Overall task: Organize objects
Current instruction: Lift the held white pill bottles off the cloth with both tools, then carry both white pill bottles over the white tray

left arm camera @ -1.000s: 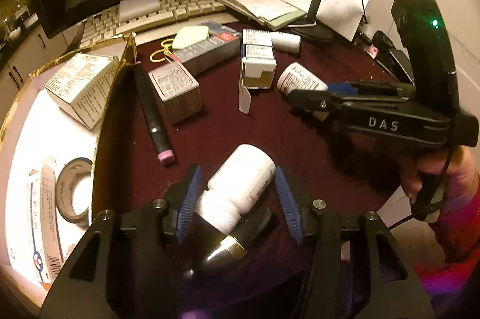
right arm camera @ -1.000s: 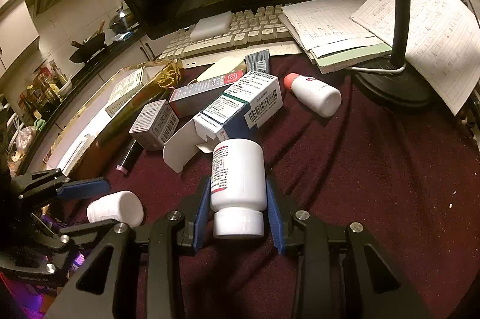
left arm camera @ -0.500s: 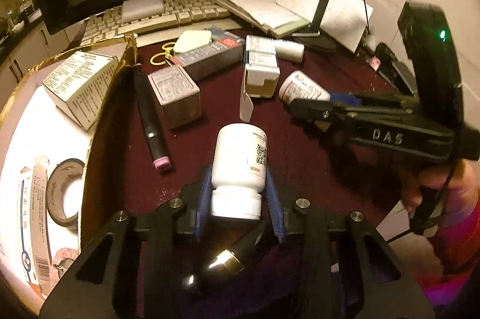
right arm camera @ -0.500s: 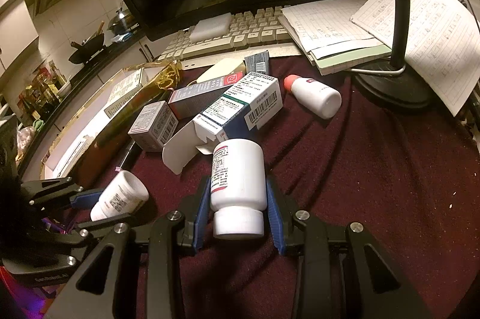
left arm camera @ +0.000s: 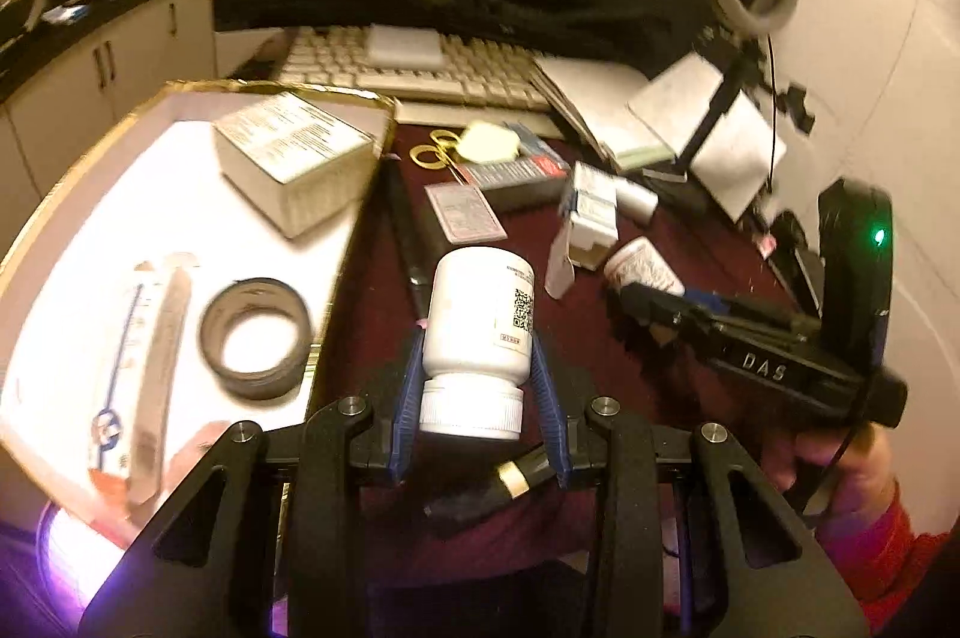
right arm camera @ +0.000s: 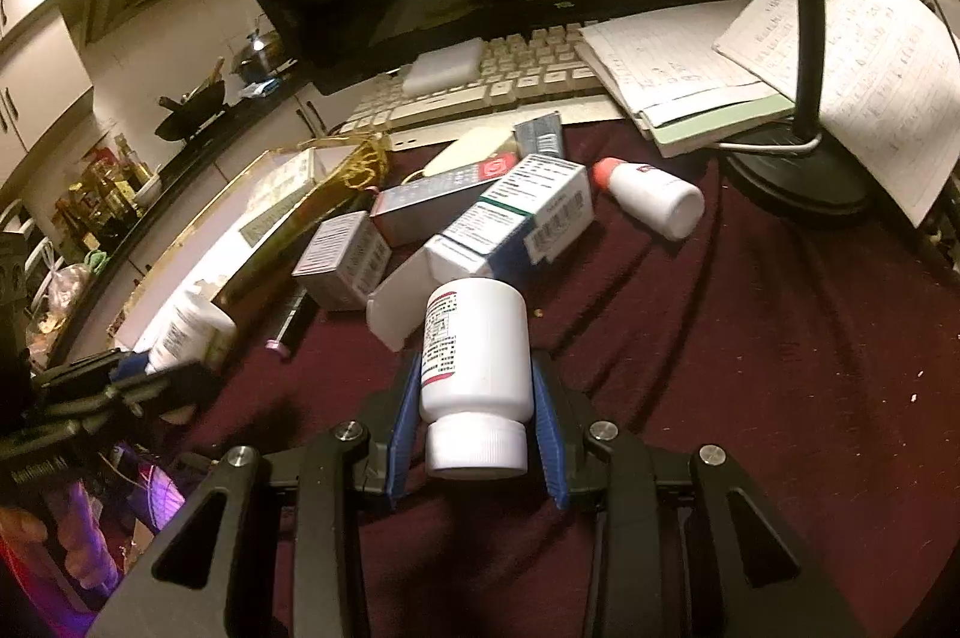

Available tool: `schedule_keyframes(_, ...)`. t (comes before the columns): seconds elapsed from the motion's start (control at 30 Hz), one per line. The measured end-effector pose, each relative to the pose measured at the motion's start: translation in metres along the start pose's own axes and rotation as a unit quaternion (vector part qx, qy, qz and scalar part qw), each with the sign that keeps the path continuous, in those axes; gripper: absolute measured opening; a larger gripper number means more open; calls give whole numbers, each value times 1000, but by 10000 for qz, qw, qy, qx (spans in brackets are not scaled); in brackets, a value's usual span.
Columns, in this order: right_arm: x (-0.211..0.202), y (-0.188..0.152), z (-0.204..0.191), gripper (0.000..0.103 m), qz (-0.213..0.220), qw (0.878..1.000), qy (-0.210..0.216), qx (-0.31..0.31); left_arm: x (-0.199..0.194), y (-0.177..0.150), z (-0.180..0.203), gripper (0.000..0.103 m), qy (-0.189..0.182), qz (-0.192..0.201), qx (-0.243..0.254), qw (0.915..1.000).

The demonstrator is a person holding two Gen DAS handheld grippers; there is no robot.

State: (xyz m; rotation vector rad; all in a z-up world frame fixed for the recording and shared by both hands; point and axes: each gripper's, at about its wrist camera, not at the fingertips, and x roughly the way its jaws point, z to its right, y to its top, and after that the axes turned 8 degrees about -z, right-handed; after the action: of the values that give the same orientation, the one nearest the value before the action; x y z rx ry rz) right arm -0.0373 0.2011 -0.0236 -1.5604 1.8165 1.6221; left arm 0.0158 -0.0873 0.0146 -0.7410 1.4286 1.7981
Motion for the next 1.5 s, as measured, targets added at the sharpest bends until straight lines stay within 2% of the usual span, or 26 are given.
schedule_keyframes(0.4,-18,3,-40,35,151,9990,92,-418,-27,-8,-24,34,76,228,-291,9993)
schedule_keyframes(0.67,-26,2,-63,35,201,9975,95,-676,-55,-16,-44,34,219,548,-539,9968)
schedule_keyframes(1.03,-27,-1,-91,35,183,9946,210,-997,-83,-26,-86,34,571,860,-1075,9888)
schedule_keyframes(1.5,-25,-1,-110,35,120,9924,221,-1207,-87,-31,-134,34,746,931,-1635,9793)
